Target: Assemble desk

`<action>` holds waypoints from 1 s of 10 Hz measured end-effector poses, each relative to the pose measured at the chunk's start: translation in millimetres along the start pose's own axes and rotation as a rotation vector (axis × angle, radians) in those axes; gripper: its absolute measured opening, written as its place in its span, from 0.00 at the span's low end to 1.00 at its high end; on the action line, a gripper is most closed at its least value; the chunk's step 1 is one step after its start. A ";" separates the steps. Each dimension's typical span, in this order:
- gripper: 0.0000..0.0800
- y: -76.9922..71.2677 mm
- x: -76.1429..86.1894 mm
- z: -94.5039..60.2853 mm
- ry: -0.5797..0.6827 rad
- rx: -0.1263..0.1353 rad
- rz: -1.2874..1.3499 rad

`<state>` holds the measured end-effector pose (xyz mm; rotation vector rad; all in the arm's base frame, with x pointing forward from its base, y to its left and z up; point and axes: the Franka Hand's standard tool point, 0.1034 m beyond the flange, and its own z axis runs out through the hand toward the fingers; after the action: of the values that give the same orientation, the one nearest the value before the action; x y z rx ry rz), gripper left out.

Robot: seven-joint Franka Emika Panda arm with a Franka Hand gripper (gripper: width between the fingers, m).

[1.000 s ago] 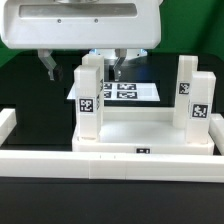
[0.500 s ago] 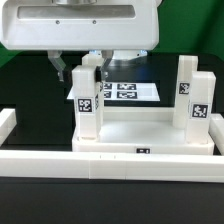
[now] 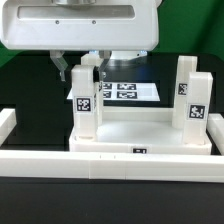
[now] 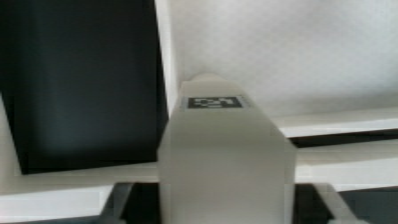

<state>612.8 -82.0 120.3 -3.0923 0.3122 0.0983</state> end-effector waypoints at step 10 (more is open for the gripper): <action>0.36 -2.8 -0.8 1.7 -0.014 0.030 0.978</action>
Offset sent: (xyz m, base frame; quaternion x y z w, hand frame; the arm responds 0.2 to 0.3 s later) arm -0.0055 -0.0008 -0.0097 -0.0009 -0.0176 0.2664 0.9637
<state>612.5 -79.1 118.7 -2.5837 1.7311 0.1264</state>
